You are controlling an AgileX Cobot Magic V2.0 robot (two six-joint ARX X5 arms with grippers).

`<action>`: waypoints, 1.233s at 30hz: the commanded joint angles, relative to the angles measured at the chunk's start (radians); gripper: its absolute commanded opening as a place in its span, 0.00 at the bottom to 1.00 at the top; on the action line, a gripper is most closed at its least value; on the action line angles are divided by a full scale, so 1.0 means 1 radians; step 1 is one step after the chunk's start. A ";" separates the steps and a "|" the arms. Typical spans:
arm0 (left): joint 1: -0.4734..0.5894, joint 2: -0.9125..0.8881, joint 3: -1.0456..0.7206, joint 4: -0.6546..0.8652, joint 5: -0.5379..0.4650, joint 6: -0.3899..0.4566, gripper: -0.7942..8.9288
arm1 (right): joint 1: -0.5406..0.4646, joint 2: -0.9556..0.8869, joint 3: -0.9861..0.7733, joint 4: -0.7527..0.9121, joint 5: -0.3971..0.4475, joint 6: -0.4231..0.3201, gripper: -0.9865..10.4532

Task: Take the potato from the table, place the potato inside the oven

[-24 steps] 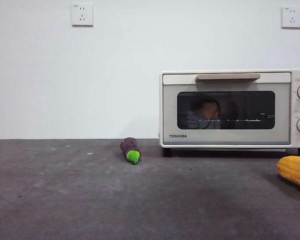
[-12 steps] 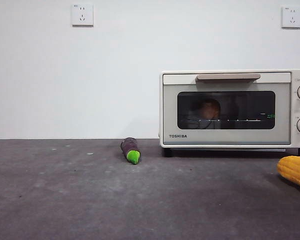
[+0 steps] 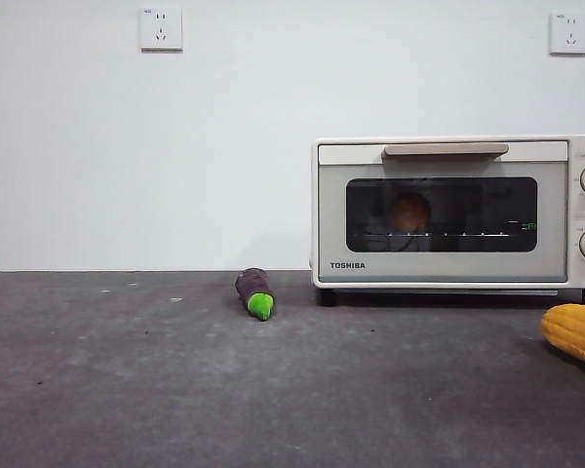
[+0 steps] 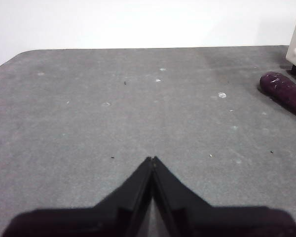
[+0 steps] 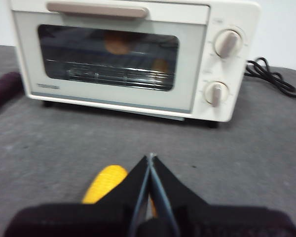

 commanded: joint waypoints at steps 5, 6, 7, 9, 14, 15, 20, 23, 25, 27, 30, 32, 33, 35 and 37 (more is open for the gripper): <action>-0.002 0.001 -0.010 0.011 0.000 -0.005 0.08 | -0.001 -0.024 -0.008 -0.061 0.086 0.018 0.09; -0.002 0.002 -0.010 0.011 0.000 -0.005 0.08 | -0.001 -0.024 -0.008 -0.072 0.087 0.018 0.09; -0.002 0.006 -0.010 0.011 0.000 -0.005 0.08 | -0.002 -0.024 -0.008 -0.071 0.087 0.017 0.09; -0.002 0.007 -0.010 0.011 0.000 -0.005 0.08 | -0.010 -0.024 -0.008 -0.071 0.087 0.017 0.09; -0.002 0.011 -0.010 0.011 0.000 -0.005 0.08 | -0.040 -0.024 -0.008 -0.069 0.086 0.018 0.09; -0.002 0.011 -0.010 0.011 0.000 -0.005 0.08 | -0.041 -0.024 -0.008 -0.068 0.087 0.018 0.09; -0.002 0.012 -0.010 0.011 0.000 -0.005 0.08 | -0.040 -0.023 -0.008 -0.067 0.087 0.018 0.09; -0.002 0.013 -0.010 0.011 0.000 -0.005 0.08 | -0.040 -0.022 -0.008 -0.068 0.087 0.018 0.09; -0.002 0.014 -0.010 0.011 0.000 -0.005 0.08 | -0.040 -0.022 -0.008 -0.068 0.087 0.018 0.09; -0.002 0.014 -0.010 0.011 0.000 -0.005 0.08 | -0.040 -0.022 -0.008 -0.068 0.087 0.018 0.09; -0.002 0.014 -0.010 0.011 0.000 -0.005 0.08 | -0.040 -0.022 -0.008 -0.068 0.087 0.018 0.09; -0.002 0.014 -0.010 0.011 0.000 -0.005 0.08 | -0.040 -0.022 -0.008 -0.068 0.087 0.018 0.09; -0.002 0.014 -0.010 0.011 0.000 -0.005 0.08 | -0.040 -0.022 -0.008 -0.068 0.087 0.018 0.09; -0.002 0.014 -0.010 0.011 0.000 -0.005 0.08 | -0.040 -0.022 -0.008 -0.068 0.087 0.018 0.09; -0.002 0.014 -0.010 0.011 0.000 -0.005 0.08 | -0.040 -0.022 -0.008 -0.068 0.087 0.018 0.09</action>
